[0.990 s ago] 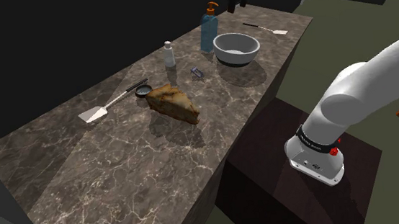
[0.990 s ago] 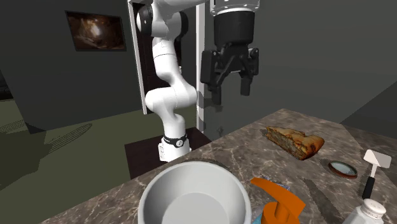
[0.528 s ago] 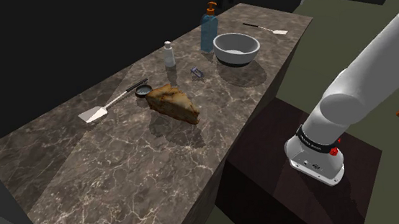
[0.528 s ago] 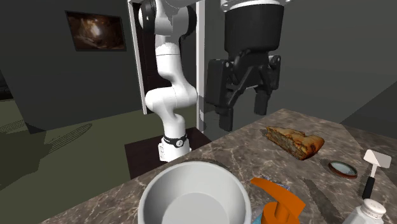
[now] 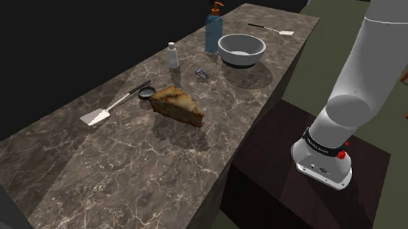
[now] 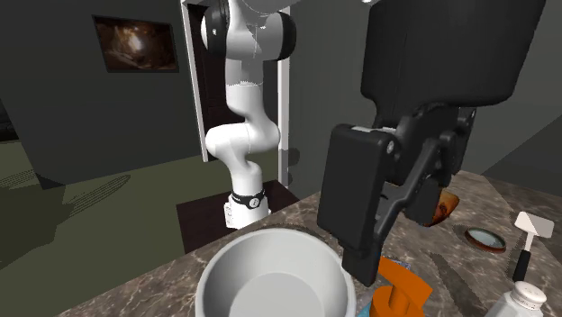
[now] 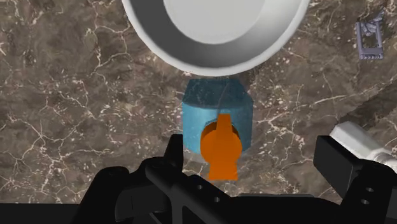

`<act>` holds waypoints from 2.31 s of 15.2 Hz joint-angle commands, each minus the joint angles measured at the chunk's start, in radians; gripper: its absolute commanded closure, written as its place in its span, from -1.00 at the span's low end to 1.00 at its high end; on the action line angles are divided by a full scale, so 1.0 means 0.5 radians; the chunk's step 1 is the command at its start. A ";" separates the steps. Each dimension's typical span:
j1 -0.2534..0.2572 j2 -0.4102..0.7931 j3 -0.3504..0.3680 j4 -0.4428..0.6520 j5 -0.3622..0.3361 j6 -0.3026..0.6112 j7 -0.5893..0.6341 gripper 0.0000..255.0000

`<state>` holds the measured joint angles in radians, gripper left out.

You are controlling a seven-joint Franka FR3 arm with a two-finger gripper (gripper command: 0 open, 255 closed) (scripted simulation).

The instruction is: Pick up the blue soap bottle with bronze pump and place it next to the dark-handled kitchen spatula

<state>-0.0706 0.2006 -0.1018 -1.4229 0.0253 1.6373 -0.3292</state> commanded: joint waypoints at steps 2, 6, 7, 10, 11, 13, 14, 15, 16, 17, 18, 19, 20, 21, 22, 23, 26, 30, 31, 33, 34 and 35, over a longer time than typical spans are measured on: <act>-0.026 0.181 -0.010 0.213 0.011 -0.041 -0.035 -1.00; -0.022 0.159 -0.009 0.072 0.008 0.078 -0.035 -1.00; -0.021 0.155 -0.009 0.039 0.008 0.107 -0.035 -1.00; -0.020 0.149 -0.009 -0.011 0.008 0.151 -0.035 -1.00; -0.020 0.150 -0.009 -0.011 0.008 0.151 -0.035 -1.00; -0.020 0.150 -0.009 -0.011 0.008 0.151 -0.035 -1.00; -0.020 0.150 -0.009 -0.011 0.008 0.151 -0.035 -1.00; -0.020 0.150 -0.009 -0.011 0.008 0.151 -0.035 -1.00; -0.020 0.150 -0.009 -0.010 0.008 0.151 -0.035 -1.00; -0.020 0.150 -0.009 -0.010 0.008 0.151 -0.035 -1.00; -0.020 0.150 -0.009 -0.010 0.008 0.151 -0.035 1.00; -0.020 0.150 -0.009 -0.010 0.008 0.151 -0.035 1.00; -0.020 0.150 -0.009 -0.010 0.008 0.151 -0.035 1.00; -0.020 0.150 -0.009 -0.010 0.008 0.151 -0.035 1.00; -0.020 0.150 -0.009 -0.010 0.008 0.151 -0.035 1.00; -0.020 0.150 -0.009 -0.010 0.008 0.151 -0.035 1.00; -0.020 0.150 -0.009 -0.010 0.008 0.151 -0.035 1.00; -0.022 0.162 -0.009 0.088 0.009 0.065 -0.035 1.00; -0.023 0.167 -0.010 0.122 0.009 0.036 -0.035 1.00; -0.025 0.180 -0.010 0.195 0.011 -0.024 -0.035 1.00; -0.026 0.188 -0.010 0.233 0.011 -0.055 -0.035 1.00; -0.028 0.196 -0.010 0.273 0.012 -0.086 -0.035 1.00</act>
<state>-0.0843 0.2961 -0.1071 -1.3046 0.0312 1.6100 -0.3475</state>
